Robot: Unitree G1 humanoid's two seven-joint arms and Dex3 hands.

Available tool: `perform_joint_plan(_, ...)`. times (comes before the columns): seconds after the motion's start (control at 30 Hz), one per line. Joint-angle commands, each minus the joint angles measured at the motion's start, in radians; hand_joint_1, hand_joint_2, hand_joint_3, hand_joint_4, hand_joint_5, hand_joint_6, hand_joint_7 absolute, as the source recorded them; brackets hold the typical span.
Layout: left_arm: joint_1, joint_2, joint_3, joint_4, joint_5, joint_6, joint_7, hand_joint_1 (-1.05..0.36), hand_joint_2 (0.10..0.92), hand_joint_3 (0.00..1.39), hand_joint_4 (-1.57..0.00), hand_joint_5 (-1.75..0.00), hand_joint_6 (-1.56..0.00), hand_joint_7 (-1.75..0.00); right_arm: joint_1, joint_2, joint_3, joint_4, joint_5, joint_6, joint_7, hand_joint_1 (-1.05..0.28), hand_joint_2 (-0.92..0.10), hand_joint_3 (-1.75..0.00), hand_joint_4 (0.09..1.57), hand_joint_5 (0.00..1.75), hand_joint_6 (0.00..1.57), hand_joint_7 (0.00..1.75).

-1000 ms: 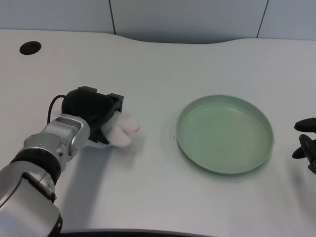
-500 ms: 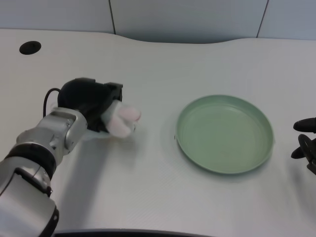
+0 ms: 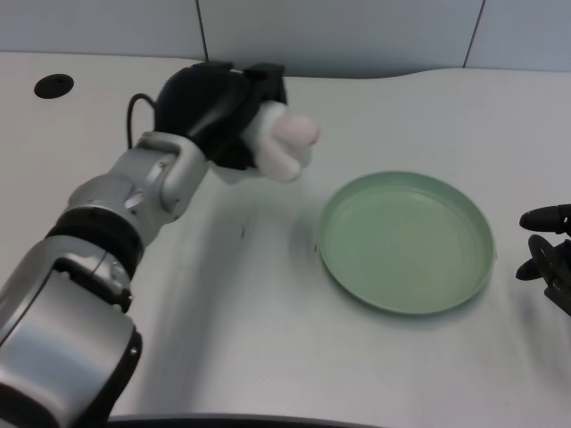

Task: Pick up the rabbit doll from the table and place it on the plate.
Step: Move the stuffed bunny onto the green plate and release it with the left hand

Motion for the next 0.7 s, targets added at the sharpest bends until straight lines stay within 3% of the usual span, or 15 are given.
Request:
perform_joint_plan(0.03,-0.031,-0.046,-0.028,-0.008,0.017,-0.031,-0.005,-0.11,0.867,0.07,-0.89,-1.75,-0.61,-1.75,0.011,0.008,0.008,-0.043,-0.005,0.026,-0.022,-0.26,-0.92,-0.45,0.31,1.61,0.35,1.25)
perform_joint_plan(0.1,-0.037,-0.08,-0.043,-0.008,0.026,-0.034,-0.002,-0.13,0.87,0.08,-0.91,-1.75,-0.63,-1.75,0.015,0.011,0.016,-0.06,-0.011,0.037,-0.028,-0.26,-0.92,-0.46,0.3,1.61,0.35,1.25)
perform_joint_plan(0.23,-0.04,-0.098,-0.052,-0.005,0.027,-0.033,-0.001,-0.14,0.88,0.09,-0.93,-1.75,-0.64,-1.75,0.017,0.012,0.021,-0.069,-0.012,0.044,-0.028,-0.27,-0.92,-0.46,0.31,1.63,0.35,1.27)
perform_joint_plan(0.33,-0.056,-0.158,-0.084,-0.004,0.048,-0.029,-0.013,-0.14,0.853,0.07,-0.92,-1.75,-0.63,-1.75,0.018,0.011,0.029,-0.076,-0.02,0.048,-0.027,-0.28,-0.92,-0.47,0.33,1.67,0.35,1.29)
perform_joint_plan(0.43,-0.058,-0.213,-0.109,-0.002,0.064,-0.019,-0.008,-0.2,0.864,0.07,-0.9,-1.75,-0.61,-1.72,0.019,0.012,0.035,-0.074,-0.027,0.032,-0.025,-0.28,-0.92,-0.48,0.34,1.7,0.34,1.32)
perform_joint_plan(0.5,-0.053,-0.229,-0.114,0.0,0.062,-0.023,-0.019,-0.23,0.87,0.07,-0.92,-1.75,-0.63,-1.74,0.021,0.012,0.039,-0.075,-0.025,0.028,-0.023,-0.29,-0.92,-0.49,0.34,1.73,0.32,1.36)
perform_joint_plan(0.67,-0.02,-0.249,-0.148,0.008,0.085,-0.024,0.016,-0.17,0.877,0.08,-0.96,-1.75,-0.68,-1.75,0.037,0.02,0.048,-0.107,-0.029,0.055,-0.044,-0.28,-0.92,-0.47,0.32,1.7,0.3,1.39)
perform_joint_plan(0.7,-0.013,-0.252,-0.155,0.01,0.091,-0.019,0.019,-0.17,0.877,0.08,-0.96,-1.75,-0.68,-1.75,0.043,0.022,0.052,-0.118,-0.034,0.059,-0.051,-0.28,-0.92,-0.46,0.31,1.69,0.3,1.4)
